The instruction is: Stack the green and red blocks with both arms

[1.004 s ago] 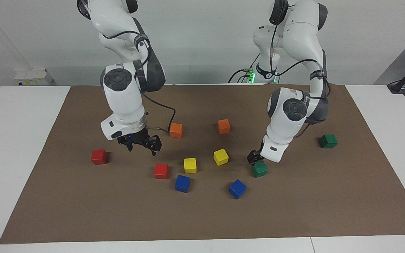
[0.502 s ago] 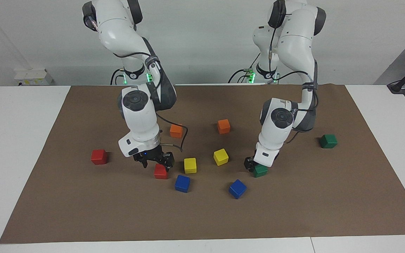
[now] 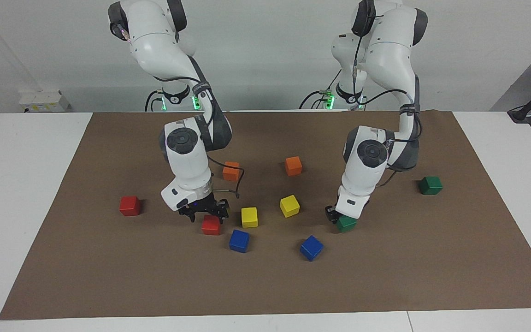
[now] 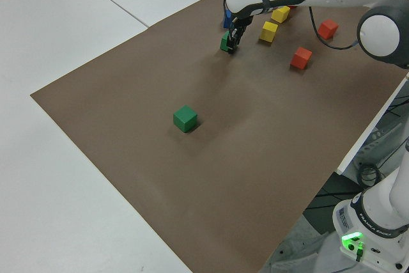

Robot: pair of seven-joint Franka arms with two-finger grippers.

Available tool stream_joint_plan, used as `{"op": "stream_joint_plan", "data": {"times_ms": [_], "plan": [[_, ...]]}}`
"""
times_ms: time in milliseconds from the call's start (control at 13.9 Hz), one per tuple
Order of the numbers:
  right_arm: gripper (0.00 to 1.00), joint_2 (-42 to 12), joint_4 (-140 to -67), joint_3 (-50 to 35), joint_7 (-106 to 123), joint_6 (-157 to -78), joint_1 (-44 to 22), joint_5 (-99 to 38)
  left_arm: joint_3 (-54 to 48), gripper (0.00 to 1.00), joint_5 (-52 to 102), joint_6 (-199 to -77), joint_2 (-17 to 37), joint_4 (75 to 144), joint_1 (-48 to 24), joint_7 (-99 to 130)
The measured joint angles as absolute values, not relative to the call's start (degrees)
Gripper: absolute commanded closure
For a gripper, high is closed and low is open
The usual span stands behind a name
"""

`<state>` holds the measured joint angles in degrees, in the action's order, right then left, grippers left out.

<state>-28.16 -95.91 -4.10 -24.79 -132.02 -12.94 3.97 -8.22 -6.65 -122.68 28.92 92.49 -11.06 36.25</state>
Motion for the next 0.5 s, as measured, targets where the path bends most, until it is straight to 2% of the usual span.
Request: {"op": "stream_joint_plan", "data": {"times_ms": [359, 430, 502], "plan": [[0.0, -27.7, -100.15, -4.1, -24.39, -136.39, -13.04, 3.97, -7.99, 1.0, -5.0, -114.93, 21.04, 94.57, 0.72, 15.08], [0.16, -27.58, -100.4, -4.1, -24.38, -136.42, -13.05, 3.97, -7.95, 1.0, -4.58, -114.44, 19.27, 96.13, 3.74, 9.42], [0.4, -27.48, -100.54, -4.1, -24.28, -136.43, -13.05, 3.97, -7.92, 1.0, -4.35, -114.24, 17.62, 97.91, 6.75, 3.68]]}}
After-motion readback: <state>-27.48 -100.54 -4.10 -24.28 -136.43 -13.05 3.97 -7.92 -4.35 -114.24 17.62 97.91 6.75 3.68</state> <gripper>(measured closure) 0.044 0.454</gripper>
